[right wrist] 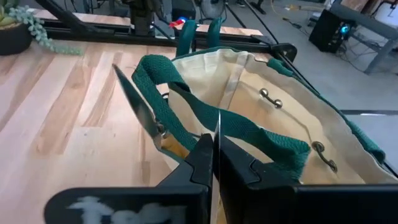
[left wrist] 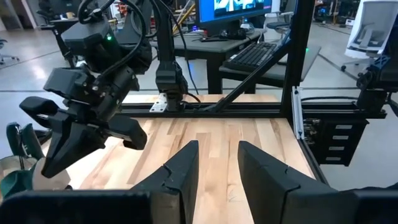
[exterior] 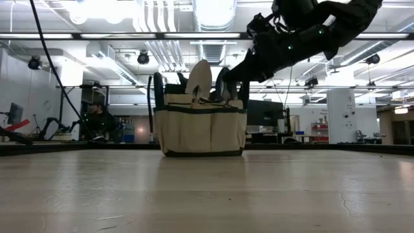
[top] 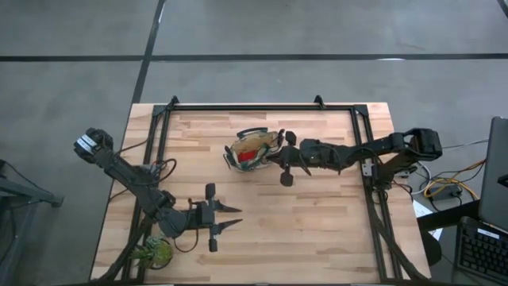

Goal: Pick & Place Garden tools in Gardening bag
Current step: Put the brown trowel into the light brown gardening bag

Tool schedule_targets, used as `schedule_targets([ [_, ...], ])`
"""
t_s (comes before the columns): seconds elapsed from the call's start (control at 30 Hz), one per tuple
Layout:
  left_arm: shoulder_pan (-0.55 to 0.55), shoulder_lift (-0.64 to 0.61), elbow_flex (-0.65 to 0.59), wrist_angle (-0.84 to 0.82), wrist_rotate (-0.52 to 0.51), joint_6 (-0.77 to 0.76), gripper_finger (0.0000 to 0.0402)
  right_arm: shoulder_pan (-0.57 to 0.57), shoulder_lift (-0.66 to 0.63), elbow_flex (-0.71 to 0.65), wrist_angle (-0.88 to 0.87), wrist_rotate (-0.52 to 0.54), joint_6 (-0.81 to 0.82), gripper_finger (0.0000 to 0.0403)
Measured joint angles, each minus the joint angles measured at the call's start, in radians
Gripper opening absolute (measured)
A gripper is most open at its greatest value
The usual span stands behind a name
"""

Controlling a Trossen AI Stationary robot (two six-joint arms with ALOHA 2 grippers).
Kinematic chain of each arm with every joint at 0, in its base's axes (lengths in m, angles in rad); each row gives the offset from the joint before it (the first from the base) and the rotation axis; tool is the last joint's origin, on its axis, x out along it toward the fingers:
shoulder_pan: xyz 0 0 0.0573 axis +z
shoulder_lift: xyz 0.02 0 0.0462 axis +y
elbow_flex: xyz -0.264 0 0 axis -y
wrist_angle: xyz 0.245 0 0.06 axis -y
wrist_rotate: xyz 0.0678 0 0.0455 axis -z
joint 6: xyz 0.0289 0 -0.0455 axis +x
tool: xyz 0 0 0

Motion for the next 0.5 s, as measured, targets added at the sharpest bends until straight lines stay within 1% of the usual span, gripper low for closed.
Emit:
schedule_targets([
  [0.1, 0.000, 0.000, 0.000, 0.000, 0.000, -0.004, 0.0117, 0.000, 0.001, 0.014, -0.011, 0.000, 0.001, 0.0010],
  [0.2, 0.000, 0.000, -0.001, 0.000, 0.000, -0.010, 0.0117, 0.000, -0.004, 0.021, -0.020, -0.003, 0.000, 0.0023],
  [0.3, 0.001, 0.000, -0.002, -0.002, -0.004, -0.004, 0.0117, 0.000, -0.008, 0.031, -0.019, -0.004, -0.002, 0.0052],
  [0.4, 0.006, 0.000, -0.002, -0.003, -0.038, -0.004, 0.0117, 0.000, -0.008, 0.036, -0.021, -0.004, 0.000, 0.0091],
  [0.5, 0.011, 0.000, -0.002, -0.005, -0.046, -0.001, 0.0117, 0.000, -0.010, 0.037, -0.021, -0.005, -0.003, 0.0130],
])
